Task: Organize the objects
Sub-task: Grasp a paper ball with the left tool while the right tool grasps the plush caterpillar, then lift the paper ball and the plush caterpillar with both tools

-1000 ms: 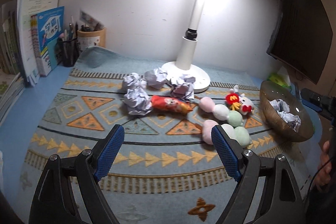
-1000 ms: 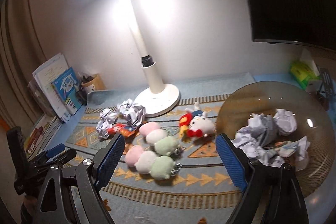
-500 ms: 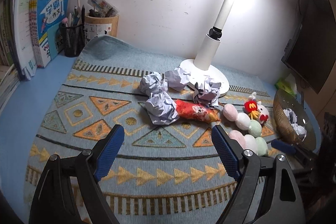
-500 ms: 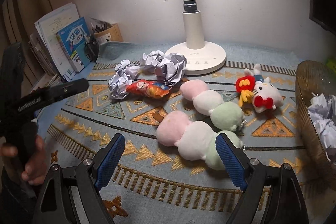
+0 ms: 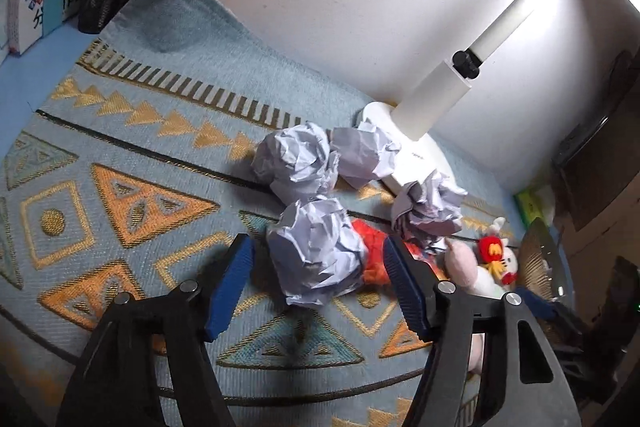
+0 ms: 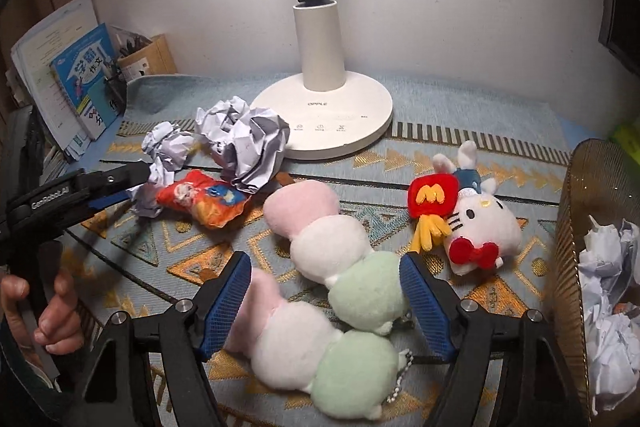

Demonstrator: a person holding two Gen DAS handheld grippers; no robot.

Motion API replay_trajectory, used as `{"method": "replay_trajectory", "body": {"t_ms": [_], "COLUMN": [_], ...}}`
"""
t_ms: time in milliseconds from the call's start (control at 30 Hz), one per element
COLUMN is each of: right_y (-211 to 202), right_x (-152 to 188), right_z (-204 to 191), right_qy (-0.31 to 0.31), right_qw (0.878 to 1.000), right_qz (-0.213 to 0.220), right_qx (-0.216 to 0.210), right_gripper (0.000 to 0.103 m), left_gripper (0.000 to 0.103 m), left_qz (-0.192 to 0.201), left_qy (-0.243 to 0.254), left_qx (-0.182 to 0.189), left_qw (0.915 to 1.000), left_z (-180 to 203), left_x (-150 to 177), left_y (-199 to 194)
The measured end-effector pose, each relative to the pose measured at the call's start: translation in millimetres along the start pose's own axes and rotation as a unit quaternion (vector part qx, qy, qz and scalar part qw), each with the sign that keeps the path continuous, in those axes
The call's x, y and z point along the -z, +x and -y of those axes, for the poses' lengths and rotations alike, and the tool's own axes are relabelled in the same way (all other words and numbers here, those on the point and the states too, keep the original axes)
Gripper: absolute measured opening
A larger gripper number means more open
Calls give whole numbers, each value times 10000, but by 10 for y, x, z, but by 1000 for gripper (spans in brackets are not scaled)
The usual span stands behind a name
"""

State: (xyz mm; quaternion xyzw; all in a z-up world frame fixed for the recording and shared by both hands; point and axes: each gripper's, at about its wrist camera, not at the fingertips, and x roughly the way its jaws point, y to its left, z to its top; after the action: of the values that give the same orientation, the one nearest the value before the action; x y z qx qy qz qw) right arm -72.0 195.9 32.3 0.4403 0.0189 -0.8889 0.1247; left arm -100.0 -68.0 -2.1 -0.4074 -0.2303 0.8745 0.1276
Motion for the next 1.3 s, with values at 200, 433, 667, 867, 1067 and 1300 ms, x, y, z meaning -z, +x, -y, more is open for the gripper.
{"method": "replay_trajectory", "body": {"t_ms": [200, 433, 667, 867, 1067, 1300], "right_y": [249, 294, -7, -628, -1068, -790], "right_x": [-23, 5, 74, 349, 1013, 1542], "right_z": [43, 212, 285, 167, 114, 67], "right_qy": [-27, 369, 618, 609, 1406, 2390], "right_qw": [9994, 9978, 9947, 9926, 9809, 9437], "right_qz": [-18, 106, 802, 1046, 573, -304], "right_qx": [353, 541, 178, 32, -1219, -2266], "right_gripper": [77, 49, 30, 30, 30, 32], "left_gripper": [64, 47, 47, 47, 47, 47], "left_qz": [-83, -92, 458, 640, 435, -28], "left_qy": [68, 83, 424, 789, 736, 345], "left_qx": [-82, -72, -277, -137, 72, 105], "left_qw": [9999, 9999, 9977, 9947, 9963, 9993], "left_z": [30, 11, 143, 460, 631, 466], "left_x": [-21, -38, 42, 282, 805, 1364], "left_y": [38, 61, -174, -647, -1114, -1151]}}
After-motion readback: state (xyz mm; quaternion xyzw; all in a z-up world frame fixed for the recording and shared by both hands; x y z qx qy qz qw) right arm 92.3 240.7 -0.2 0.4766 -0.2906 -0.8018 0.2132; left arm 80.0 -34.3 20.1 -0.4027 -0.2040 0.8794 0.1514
